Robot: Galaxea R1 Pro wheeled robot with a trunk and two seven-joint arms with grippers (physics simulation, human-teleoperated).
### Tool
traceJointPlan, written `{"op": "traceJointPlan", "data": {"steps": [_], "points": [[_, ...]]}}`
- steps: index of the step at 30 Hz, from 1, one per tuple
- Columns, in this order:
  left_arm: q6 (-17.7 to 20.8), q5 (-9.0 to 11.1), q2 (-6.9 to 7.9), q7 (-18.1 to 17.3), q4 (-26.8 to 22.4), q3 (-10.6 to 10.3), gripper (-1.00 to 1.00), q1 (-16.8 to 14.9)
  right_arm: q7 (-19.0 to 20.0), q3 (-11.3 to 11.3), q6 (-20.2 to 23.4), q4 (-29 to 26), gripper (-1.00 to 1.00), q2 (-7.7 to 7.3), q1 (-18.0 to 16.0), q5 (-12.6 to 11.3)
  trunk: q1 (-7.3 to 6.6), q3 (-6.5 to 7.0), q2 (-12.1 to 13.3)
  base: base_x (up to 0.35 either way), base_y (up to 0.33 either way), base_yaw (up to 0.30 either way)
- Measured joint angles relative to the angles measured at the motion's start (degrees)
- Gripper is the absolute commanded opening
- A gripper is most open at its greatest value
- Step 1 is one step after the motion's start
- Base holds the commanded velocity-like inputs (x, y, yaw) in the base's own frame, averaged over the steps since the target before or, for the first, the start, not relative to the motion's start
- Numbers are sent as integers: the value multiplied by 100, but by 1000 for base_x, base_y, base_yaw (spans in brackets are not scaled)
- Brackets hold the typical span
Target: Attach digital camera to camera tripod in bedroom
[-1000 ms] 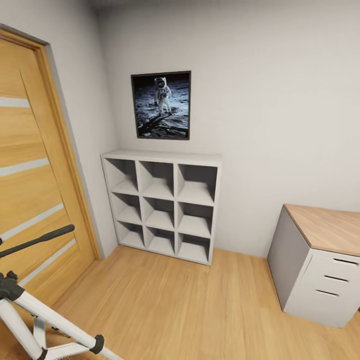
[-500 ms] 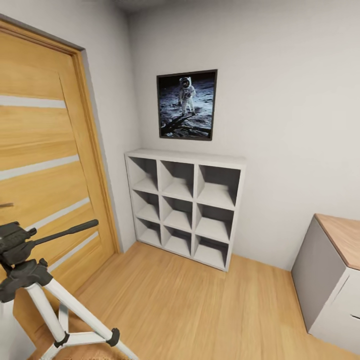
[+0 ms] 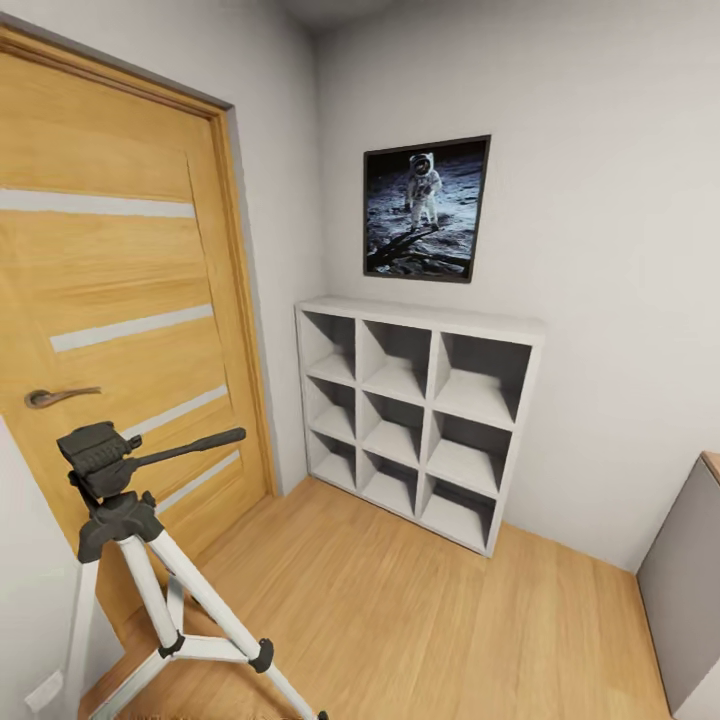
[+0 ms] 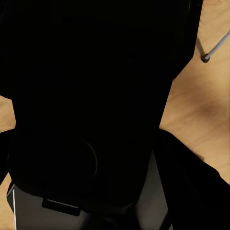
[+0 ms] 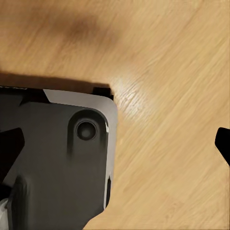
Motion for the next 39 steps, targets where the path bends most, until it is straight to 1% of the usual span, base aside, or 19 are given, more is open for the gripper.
{"op": "traceJointPlan", "data": {"steps": [21,39], "points": [[5,9,9,0,-1,17,-100,0,-1,0,0,0,100,0,0,0,0,0,0,0,-264,283],[3,27,17,0,0,17,-100,0,-48,0,-6,-1,100,0,1,-2,0,0,0,0,-19,283]]}}
